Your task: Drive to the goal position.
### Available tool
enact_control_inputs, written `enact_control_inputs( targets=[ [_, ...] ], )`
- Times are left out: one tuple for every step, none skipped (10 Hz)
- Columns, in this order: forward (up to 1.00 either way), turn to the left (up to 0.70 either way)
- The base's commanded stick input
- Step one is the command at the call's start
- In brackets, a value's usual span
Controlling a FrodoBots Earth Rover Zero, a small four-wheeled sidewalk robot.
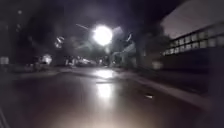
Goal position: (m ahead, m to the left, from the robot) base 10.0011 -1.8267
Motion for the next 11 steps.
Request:
enact_control_inputs(
  targets=[
    [0.70,0.00],
    [0.70,0.00],
    [0.70,0.00],
    [0.70,0.00],
    [0.70,0.00],
    [0.70,0.00],
    [0.70,0.00],
    [0.70,0.00],
    [0.70,-0.13],
    [0.70,-0.35],
    [0.70,-0.35]
  ],
)
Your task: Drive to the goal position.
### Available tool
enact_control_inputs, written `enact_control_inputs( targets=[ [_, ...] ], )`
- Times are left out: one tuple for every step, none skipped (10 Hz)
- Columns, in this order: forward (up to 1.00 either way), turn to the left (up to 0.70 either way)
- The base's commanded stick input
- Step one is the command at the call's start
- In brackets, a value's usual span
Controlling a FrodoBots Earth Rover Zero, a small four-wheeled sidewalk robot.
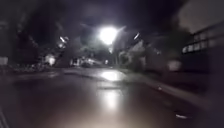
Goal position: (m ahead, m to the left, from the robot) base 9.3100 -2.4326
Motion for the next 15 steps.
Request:
enact_control_inputs(
  targets=[
    [0.70,-0.35],
    [0.70,-0.35],
    [0.70,-0.23],
    [0.70,0.00],
    [0.70,0.00],
    [0.70,0.00],
    [0.70,0.00],
    [0.70,0.00],
    [0.70,0.00],
    [0.70,0.00],
    [0.70,0.00],
    [0.70,0.00],
    [0.70,0.00],
    [0.70,0.00],
    [0.70,0.00]
  ],
)
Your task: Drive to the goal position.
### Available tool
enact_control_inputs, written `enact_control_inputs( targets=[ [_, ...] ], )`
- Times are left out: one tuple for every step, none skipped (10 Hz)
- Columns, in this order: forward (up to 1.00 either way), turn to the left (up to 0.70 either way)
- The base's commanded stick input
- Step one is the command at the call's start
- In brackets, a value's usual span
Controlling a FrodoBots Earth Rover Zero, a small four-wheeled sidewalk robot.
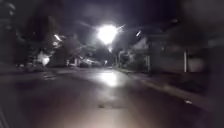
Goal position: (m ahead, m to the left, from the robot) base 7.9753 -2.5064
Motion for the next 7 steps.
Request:
enact_control_inputs(
  targets=[
    [0.70,0.00],
    [0.70,0.00],
    [0.70,0.00],
    [0.70,0.00],
    [0.70,0.00],
    [0.70,0.00],
    [0.70,0.00]
  ],
)
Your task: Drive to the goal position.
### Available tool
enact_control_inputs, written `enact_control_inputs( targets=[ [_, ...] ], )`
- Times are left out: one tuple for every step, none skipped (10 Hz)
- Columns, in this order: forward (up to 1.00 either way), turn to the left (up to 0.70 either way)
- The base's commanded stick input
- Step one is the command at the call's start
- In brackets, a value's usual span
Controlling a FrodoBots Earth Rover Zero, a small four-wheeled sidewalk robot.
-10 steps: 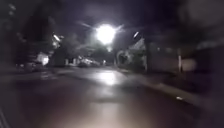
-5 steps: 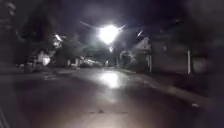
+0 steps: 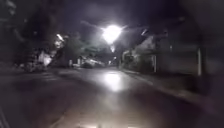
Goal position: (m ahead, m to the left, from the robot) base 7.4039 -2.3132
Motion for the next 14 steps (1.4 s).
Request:
enact_control_inputs(
  targets=[
    [0.70,0.00],
    [0.70,-0.17],
    [0.70,-0.35],
    [0.70,-0.35],
    [0.70,-0.35],
    [0.70,-0.35],
    [0.70,-0.35],
    [0.70,-0.35],
    [0.70,-0.35],
    [0.70,-0.35],
    [0.70,-0.35],
    [0.70,-0.35],
    [0.70,-0.35],
    [0.70,-0.35]
  ],
)
